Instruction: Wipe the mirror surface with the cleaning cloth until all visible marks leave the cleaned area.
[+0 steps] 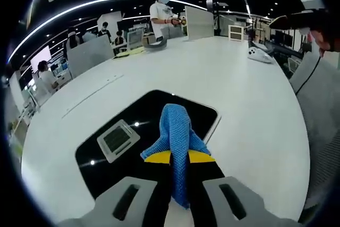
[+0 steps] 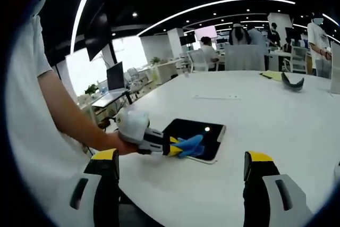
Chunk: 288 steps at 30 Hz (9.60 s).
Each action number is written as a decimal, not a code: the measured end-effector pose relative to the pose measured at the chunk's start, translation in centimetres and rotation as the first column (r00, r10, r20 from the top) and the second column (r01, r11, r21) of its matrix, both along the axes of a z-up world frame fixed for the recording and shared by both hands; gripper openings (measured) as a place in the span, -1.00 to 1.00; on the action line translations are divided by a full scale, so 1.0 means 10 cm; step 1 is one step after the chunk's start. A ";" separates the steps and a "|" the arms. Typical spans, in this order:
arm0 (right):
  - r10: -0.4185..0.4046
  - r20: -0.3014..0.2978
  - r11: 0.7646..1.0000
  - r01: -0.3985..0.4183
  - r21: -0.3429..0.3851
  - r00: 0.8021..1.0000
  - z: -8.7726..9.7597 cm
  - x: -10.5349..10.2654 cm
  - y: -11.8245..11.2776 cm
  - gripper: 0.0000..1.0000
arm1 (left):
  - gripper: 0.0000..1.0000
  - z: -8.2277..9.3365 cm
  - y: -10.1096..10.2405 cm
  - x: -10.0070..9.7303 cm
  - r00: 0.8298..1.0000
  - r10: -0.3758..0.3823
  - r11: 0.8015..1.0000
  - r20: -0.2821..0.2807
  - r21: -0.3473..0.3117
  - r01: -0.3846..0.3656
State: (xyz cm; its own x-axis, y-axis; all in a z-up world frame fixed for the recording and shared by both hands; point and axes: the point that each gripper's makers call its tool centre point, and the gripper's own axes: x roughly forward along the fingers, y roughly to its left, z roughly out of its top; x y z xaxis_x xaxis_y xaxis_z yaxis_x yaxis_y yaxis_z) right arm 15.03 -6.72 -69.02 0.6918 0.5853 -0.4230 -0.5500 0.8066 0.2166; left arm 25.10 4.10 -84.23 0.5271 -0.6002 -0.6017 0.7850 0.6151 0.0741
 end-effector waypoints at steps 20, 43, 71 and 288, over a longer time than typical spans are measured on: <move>0.005 -0.004 1.000 -0.005 -0.002 1.000 0.00 0.01 0.03 0.95 | -0.86 0.00 0.00 0.02 0.999 -0.050 0.999 0.013 -0.005 0.050; -0.013 -0.016 1.000 0.013 0.001 1.000 -0.03 0.03 0.00 0.95 | -0.86 0.00 0.09 0.16 0.999 -0.036 0.999 0.031 -0.009 0.036; -0.032 -0.026 0.999 0.032 0.010 0.999 -0.07 0.09 0.00 0.95 | -0.86 -0.01 0.21 0.38 0.998 -0.037 0.999 0.051 0.000 0.037; 0.049 0.007 0.999 -0.049 -0.008 0.999 0.04 0.12 0.19 1.00 | -0.87 0.00 1.11 0.28 0.988 0.138 0.988 0.065 0.056 -0.141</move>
